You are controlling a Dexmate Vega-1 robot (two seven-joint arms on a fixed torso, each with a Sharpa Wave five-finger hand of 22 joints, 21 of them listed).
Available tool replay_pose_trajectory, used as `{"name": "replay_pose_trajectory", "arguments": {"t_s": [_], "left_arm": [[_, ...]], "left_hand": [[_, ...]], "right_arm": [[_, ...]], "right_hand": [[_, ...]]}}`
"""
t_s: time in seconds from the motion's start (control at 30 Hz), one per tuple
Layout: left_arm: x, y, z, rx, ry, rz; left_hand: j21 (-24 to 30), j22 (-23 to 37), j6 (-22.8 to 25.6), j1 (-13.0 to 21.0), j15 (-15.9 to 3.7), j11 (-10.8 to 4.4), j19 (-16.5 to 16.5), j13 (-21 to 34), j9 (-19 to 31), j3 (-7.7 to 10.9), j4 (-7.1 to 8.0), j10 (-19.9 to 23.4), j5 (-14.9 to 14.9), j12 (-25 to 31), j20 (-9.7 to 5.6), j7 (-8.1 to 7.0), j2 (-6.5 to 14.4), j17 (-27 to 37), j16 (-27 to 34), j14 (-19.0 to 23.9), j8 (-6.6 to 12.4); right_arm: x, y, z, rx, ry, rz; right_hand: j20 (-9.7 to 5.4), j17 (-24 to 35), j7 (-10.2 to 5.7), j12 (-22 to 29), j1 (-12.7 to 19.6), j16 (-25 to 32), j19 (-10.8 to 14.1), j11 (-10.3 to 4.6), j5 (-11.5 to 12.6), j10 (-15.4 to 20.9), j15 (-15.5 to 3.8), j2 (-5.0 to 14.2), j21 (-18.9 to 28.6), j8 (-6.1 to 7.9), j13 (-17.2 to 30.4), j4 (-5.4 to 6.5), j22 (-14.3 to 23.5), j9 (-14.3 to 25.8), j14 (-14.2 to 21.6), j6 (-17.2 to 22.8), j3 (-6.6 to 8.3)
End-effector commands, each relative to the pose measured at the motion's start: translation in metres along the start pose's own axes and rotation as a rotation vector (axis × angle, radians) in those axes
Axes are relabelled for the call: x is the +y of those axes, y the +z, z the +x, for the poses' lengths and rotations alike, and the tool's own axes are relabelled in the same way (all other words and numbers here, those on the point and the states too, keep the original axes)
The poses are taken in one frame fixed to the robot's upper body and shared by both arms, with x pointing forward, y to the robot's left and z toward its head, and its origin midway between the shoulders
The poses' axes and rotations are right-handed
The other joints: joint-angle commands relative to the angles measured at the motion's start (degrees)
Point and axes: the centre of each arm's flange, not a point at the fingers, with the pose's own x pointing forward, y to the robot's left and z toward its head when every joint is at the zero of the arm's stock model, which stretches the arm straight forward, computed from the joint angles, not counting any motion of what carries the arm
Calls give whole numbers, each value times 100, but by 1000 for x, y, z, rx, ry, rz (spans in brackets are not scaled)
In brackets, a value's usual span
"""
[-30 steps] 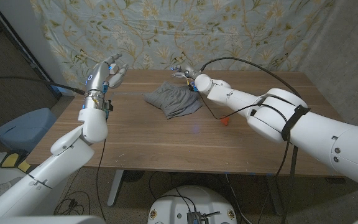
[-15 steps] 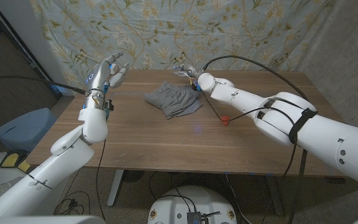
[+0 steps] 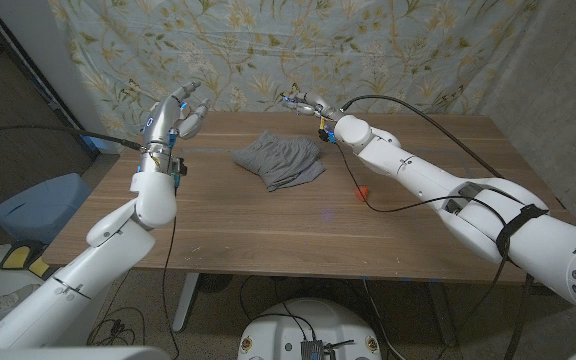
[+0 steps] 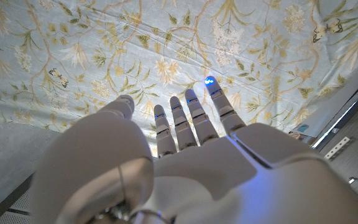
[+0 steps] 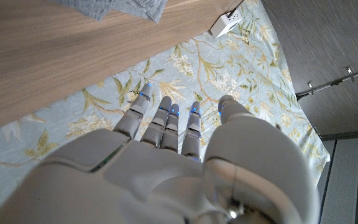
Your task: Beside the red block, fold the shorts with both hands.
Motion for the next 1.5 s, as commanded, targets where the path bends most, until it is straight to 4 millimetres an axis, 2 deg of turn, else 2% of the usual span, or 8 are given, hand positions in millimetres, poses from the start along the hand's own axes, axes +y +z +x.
{"name": "replay_pose_trajectory", "arguments": {"t_s": [0.03,0.4,0.83,1.33,1.5], "left_arm": [[-12,-4,9,15,-41,-95],[-18,-13,12,49,-94,-168],[-23,-25,17,56,-152,-249],[-30,-32,25,29,-207,-340],[-33,-28,23,14,-234,-353]], "left_hand": [[-34,19,-20,-48,24,11,-39,19,10,17,-26,-26,32,35,2,14,17,17,9,-30,23],[-44,21,-44,-89,42,35,-33,20,10,25,-25,-41,33,34,-1,44,35,22,11,-45,21],[-62,23,-71,-146,74,74,-33,22,11,43,-21,-58,38,36,7,108,69,29,15,-64,21],[-84,27,-91,-204,107,118,-37,24,11,71,-19,-77,50,38,21,156,114,35,23,-75,25],[-91,27,-96,-222,114,130,-42,25,11,80,-19,-77,54,41,31,177,126,37,25,-78,26]], "right_arm": [[-32,29,-45,-114,-28,96],[-46,20,-87,-118,-81,147],[-64,10,-147,-89,-225,225],[-63,-13,-222,-26,-412,312],[-66,-23,-252,-27,-483,317]], "right_hand": [[-14,3,16,27,-68,22,59,27,-19,83,-9,6,60,34,1,9,9,-6,65,52,66],[-13,-4,22,28,-111,17,84,19,-19,124,-10,5,69,21,-5,46,6,-9,93,75,100],[10,-7,81,88,-201,47,92,111,-20,358,31,-24,69,23,-15,98,1,-13,213,184,130],[48,-1,128,99,-237,77,130,152,-13,454,51,-37,81,48,-22,99,-1,-16,291,339,152],[85,-42,195,125,-233,79,181,190,-6,573,54,-92,100,71,-28,57,-1,-18,391,473,180]]}}
